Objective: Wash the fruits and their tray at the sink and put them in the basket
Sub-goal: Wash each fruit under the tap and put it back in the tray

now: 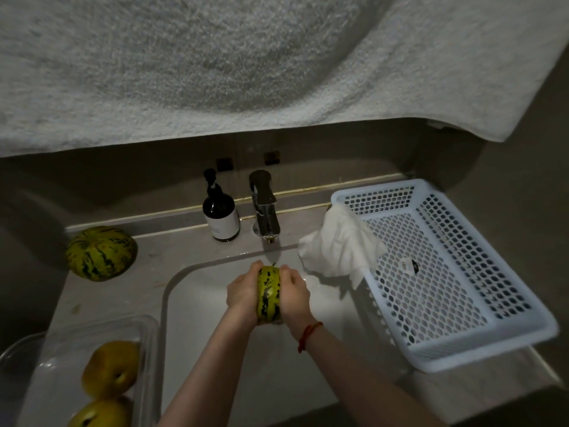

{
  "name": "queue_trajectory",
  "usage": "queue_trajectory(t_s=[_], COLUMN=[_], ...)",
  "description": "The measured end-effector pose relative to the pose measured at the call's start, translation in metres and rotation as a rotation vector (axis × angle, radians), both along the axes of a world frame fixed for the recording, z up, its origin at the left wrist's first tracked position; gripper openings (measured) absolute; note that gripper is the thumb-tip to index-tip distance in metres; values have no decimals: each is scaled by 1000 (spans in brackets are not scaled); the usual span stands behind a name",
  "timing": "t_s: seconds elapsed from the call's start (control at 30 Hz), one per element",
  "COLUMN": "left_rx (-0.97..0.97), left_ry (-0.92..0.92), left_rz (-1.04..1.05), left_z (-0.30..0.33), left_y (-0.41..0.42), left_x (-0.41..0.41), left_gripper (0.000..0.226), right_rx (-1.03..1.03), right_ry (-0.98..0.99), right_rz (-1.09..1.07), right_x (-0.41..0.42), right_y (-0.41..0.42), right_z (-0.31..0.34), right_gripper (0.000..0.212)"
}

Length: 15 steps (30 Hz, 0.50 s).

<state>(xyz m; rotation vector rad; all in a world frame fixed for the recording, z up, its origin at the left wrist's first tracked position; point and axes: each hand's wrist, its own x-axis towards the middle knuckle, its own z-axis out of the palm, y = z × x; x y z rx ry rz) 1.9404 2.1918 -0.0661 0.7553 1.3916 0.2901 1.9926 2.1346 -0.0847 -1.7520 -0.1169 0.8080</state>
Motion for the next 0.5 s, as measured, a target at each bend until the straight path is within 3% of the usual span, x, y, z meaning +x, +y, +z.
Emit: queue_trajectory(t_s=[0.1, 0.17, 0.3, 0.4, 0.5], left_rx=[-409, -460, -481, -500, -527], left_ry=[-277, -330, -379, -376, -389], left_rz=[-69, -71, -14, 27, 22], left_z=[9, 7, 9, 10, 11], left_y=[3, 2, -4, -8, -11], left_x=[-6, -6, 0, 2, 2], left_gripper=[51, 50, 45, 44, 41], right_rx=[-155, -238, -577, -958, -1112], right_ry=[-270, -519, -1291, -1334, -1300], right_rz=[357, 534, 656, 919, 975], right_x=[14, 25, 71, 108, 114], right_y=[-6, -10, -21, -32, -37], right_z=[18, 32, 56, 60, 54], right_gripper=[46, 50, 36, 58, 69])
